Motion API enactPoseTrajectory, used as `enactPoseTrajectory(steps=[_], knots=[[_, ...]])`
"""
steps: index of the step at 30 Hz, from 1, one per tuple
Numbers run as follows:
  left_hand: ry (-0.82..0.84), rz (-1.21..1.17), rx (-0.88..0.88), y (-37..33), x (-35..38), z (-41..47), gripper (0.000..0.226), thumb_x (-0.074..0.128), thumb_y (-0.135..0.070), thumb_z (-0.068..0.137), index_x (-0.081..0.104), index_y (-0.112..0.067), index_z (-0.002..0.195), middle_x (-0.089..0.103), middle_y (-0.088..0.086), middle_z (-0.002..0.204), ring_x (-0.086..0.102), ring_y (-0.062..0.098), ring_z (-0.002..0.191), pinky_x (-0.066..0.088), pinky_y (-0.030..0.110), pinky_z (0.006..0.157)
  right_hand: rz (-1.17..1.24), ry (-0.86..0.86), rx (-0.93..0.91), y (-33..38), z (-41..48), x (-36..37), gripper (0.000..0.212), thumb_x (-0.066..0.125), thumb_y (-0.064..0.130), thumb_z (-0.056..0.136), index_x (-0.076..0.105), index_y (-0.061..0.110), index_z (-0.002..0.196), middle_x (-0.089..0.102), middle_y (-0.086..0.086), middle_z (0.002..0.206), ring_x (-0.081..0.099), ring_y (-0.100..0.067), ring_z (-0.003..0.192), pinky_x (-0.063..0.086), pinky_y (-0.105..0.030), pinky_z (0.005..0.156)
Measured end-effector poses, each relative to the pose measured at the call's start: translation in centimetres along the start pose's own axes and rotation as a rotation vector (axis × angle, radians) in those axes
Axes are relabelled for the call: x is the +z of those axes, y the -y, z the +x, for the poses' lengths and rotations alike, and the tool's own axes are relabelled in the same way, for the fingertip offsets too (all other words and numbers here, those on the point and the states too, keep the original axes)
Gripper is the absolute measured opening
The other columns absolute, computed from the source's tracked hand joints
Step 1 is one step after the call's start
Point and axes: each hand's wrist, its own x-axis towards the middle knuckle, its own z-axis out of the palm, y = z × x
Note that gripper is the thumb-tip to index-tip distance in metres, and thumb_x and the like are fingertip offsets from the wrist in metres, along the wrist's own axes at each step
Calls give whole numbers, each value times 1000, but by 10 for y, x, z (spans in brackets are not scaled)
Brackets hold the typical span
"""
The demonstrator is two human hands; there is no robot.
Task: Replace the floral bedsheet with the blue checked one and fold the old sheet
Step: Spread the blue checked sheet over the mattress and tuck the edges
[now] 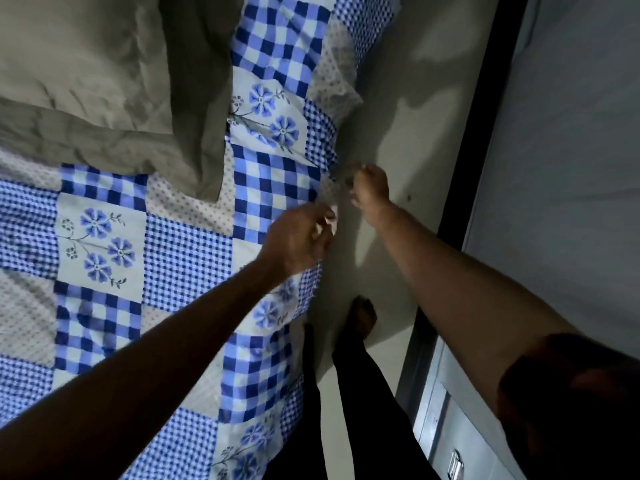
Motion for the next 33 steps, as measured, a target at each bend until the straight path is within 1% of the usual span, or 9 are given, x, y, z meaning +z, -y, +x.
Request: enactPoseTrajectory(steps=[4,7,9,12,16,20,25,30,33], knots=[[-246,265,181,14,-31,64,43,56,-32,87,62,-14,126,60,11,130,54,35,120,49,44,91,489,140,109,73,30,1,54,52,62,94,58,20,128,64,-8,121,62,-26,103,47,-32,66],[-182,426,188,20,-30,96,59,57,-43,88,53,-18,141,44,14,152,34,37,144,40,52,105,380,164,-50,101,48,9,46,59,38,99,61,6,132,69,-11,119,67,-27,104,56,-33,80],[-66,485,159,18,-24,105,70,55,-48,86,44,-18,148,37,14,156,27,37,148,31,58,111,263,44,-139,97,56,10,40,55,25,101,60,1,133,66,-18,127,64,-30,115,52,-34,94],[95,599,171,11,-3,108,84,53,-54,80,34,-18,153,28,15,161,21,35,150,19,62,117,22,-137,-251,86,64,-11,42,49,22,104,55,-1,138,58,-21,138,55,-34,127,40,-32,103],[285,606,248,-7,26,99,90,53,-54,73,34,-16,153,28,20,159,22,36,149,15,53,119,-38,-180,-265,111,84,-47,42,47,23,106,52,-1,140,55,-19,142,51,-31,131,34,-25,100],[119,515,364,-28,21,114,74,51,-42,78,44,-13,146,40,20,153,30,37,146,24,54,119,-124,-217,-195,109,97,-59,39,48,28,105,59,1,131,60,-19,135,56,-35,124,42,-34,98],[-151,482,196,-34,-24,175,67,53,-42,89,41,-17,150,29,14,161,19,35,151,12,58,120,-231,-261,-102,94,118,-61,35,50,27,103,62,-1,119,63,-22,127,58,-37,118,43,-35,91],[-109,507,165,-7,-38,225,69,54,-43,91,37,-17,152,20,14,164,12,34,153,12,60,119,-350,23,109,117,161,-61,43,53,26,102,58,-4,133,60,-22,134,59,-36,123,49,-38,102],[-32,520,166,-2,-35,244,70,55,-42,90,36,-17,153,22,14,163,13,33,152,9,62,119,-356,79,200,138,179,-62,41,62,29,95,63,-2,121,68,-16,118,65,-32,108,50,-33,84]])
